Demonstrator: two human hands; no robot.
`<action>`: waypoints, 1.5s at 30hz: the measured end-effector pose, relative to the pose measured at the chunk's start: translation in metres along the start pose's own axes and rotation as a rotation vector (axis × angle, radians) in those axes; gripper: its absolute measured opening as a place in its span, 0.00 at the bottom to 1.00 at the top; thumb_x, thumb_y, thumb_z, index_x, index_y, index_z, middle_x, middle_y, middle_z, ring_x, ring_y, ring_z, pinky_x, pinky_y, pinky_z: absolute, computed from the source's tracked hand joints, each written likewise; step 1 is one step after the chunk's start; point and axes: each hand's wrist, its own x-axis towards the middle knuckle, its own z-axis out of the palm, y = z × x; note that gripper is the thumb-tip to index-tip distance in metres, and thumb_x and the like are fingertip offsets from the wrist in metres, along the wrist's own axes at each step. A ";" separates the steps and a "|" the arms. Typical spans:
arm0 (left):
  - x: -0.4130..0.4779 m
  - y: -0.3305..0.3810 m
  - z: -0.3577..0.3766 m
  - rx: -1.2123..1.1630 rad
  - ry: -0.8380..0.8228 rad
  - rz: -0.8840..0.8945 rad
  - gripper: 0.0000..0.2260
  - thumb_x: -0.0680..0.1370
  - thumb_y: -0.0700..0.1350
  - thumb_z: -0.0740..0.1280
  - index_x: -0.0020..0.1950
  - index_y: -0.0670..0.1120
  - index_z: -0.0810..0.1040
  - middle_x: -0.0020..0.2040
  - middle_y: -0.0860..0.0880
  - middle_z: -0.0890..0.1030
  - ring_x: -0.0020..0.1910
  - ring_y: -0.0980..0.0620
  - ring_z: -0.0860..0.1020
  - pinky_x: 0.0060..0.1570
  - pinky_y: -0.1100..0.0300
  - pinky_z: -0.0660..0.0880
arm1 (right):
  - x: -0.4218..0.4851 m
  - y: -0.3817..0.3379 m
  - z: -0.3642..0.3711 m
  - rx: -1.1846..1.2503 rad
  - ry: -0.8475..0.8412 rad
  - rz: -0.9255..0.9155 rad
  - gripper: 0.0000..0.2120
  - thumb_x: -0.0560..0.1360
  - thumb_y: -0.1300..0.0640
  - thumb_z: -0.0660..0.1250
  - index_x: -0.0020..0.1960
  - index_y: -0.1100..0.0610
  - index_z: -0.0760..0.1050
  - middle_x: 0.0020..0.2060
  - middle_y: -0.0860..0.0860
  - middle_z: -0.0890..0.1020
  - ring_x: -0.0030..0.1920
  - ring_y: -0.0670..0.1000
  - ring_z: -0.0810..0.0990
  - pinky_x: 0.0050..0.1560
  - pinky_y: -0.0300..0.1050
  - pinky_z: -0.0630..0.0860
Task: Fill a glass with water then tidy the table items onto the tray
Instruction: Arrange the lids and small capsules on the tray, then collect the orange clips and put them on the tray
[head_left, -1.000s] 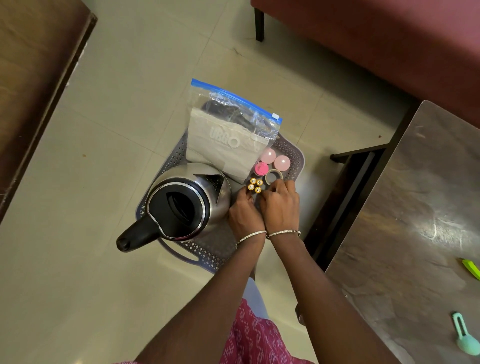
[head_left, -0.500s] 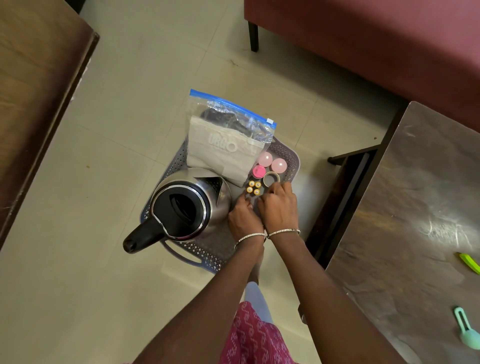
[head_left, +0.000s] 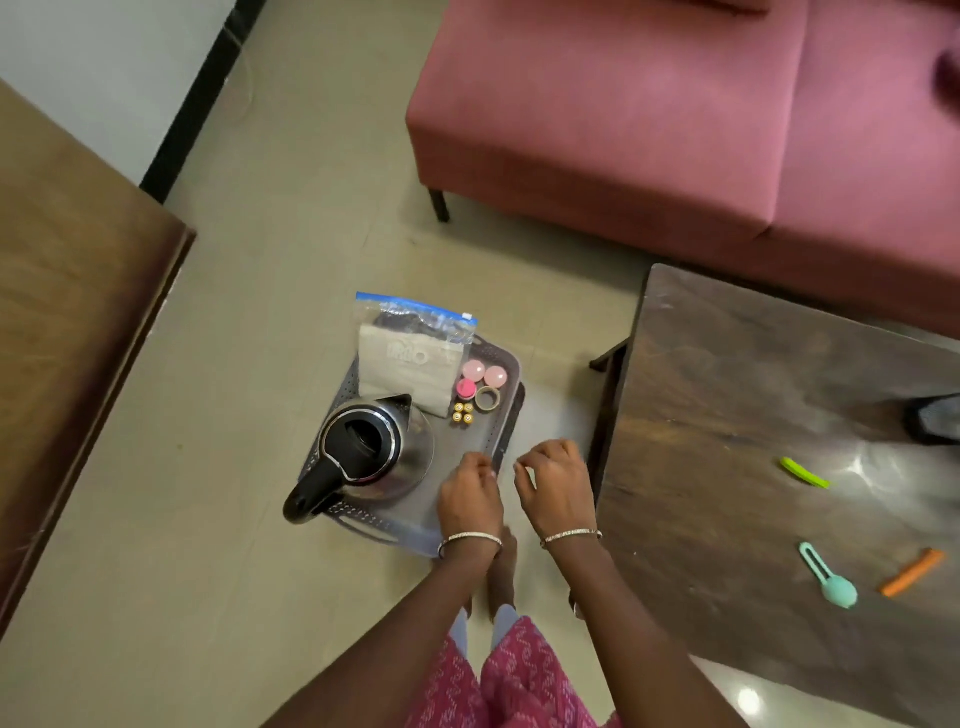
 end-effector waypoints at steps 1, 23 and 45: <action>-0.008 0.003 -0.003 0.026 -0.017 0.041 0.08 0.77 0.38 0.64 0.54 0.43 0.79 0.49 0.44 0.84 0.51 0.44 0.81 0.51 0.51 0.76 | -0.011 0.003 -0.007 0.017 0.021 0.011 0.07 0.74 0.60 0.69 0.41 0.60 0.84 0.40 0.54 0.84 0.48 0.58 0.78 0.47 0.51 0.76; -0.266 0.129 0.182 0.121 -0.178 0.425 0.04 0.74 0.40 0.68 0.45 0.46 0.81 0.41 0.47 0.85 0.44 0.45 0.82 0.46 0.52 0.78 | -0.275 0.284 -0.137 0.283 0.316 0.353 0.05 0.74 0.60 0.67 0.47 0.58 0.82 0.44 0.55 0.84 0.49 0.59 0.77 0.54 0.51 0.72; -0.380 0.257 0.409 0.241 -0.433 0.451 0.06 0.73 0.39 0.68 0.43 0.49 0.82 0.40 0.50 0.84 0.43 0.47 0.82 0.44 0.61 0.73 | -0.402 0.552 -0.200 0.498 0.519 0.871 0.05 0.72 0.62 0.70 0.45 0.56 0.84 0.41 0.52 0.86 0.45 0.56 0.83 0.48 0.47 0.76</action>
